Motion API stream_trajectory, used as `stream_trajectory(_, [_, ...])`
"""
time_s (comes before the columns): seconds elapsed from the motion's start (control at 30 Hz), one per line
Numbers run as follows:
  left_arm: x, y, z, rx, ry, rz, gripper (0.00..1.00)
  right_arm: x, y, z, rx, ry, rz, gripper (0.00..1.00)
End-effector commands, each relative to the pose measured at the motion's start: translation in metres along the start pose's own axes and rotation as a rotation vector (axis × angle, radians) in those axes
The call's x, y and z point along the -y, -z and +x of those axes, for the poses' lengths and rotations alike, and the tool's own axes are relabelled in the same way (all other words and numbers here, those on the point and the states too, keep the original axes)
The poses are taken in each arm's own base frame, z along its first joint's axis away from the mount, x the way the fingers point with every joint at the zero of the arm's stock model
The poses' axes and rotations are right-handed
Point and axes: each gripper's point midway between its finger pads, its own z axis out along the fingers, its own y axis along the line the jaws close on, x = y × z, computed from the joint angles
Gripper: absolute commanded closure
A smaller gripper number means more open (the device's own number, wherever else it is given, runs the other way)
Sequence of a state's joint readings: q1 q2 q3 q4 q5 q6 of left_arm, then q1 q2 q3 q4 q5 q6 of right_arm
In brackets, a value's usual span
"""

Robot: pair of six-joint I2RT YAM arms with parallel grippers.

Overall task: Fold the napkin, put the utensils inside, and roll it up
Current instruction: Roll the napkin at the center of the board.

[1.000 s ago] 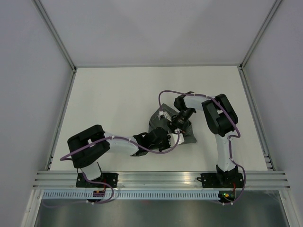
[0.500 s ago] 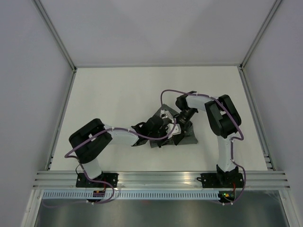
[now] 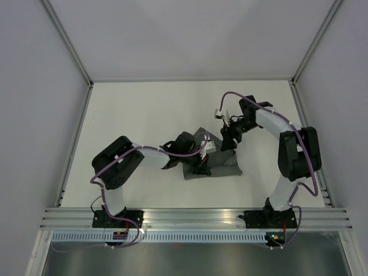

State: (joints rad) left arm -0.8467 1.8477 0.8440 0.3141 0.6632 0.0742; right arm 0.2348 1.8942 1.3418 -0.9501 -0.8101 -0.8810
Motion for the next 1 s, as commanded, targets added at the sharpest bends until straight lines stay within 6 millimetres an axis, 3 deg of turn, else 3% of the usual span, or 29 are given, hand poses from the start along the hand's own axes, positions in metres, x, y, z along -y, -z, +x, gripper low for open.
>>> stream_trajectory(0.0, [0.015, -0.003, 0.056, -0.153, 0.211, 0.094, 0.98, -0.008, 0.028, -0.021, 0.115, 0.159, 0.120, 0.36])
stream_trajectory(0.03, [0.013, -0.002, 0.057, -0.158, 0.261, 0.092, 0.98, -0.012, 0.040, -0.033, 0.160, 0.237, 0.181, 0.35])
stream_trajectory(0.07, [0.015, -0.001, 0.059, -0.168, 0.284, 0.109, 0.98, -0.018, 0.034, -0.017, 0.148, 0.226, 0.186, 0.33])
stream_trajectory(0.13, [0.011, -0.002, 0.063, -0.186, 0.323, 0.112, 0.98, -0.026, 0.044, -0.023, 0.180, 0.312, 0.259, 0.31])
stream_trajectory(0.17, [0.011, -0.002, 0.063, -0.191, 0.332, 0.118, 0.98, -0.030, 0.036, -0.008, 0.160, 0.307, 0.260, 0.31])
stream_trajectory(0.23, [0.008, -0.003, 0.065, -0.211, 0.364, 0.114, 0.98, -0.038, 0.037, -0.005, 0.149, 0.380, 0.305, 0.30])
stream_trajectory(0.27, [0.006, -0.003, 0.067, -0.221, 0.379, 0.107, 0.98, -0.044, 0.027, 0.011, 0.125, 0.375, 0.293, 0.30])
stream_trajectory(0.43, [0.000, -0.003, 0.071, -0.255, 0.433, 0.083, 0.98, -0.064, -0.007, 0.039, 0.044, 0.506, 0.365, 0.30])
stream_trajectory(0.57, [-0.005, -0.003, 0.073, -0.256, 0.464, 0.072, 0.98, -0.072, -0.022, 0.042, 0.037, 0.599, 0.423, 0.29])
stream_trajectory(0.6, [-0.006, -0.003, 0.074, -0.259, 0.476, 0.068, 0.98, -0.076, -0.025, 0.035, 0.059, 0.636, 0.432, 0.29])
stream_trajectory(0.97, [-0.013, -0.004, 0.082, -0.285, 0.519, 0.059, 0.98, -0.080, -0.052, 0.051, 0.015, 0.717, 0.468, 0.32])
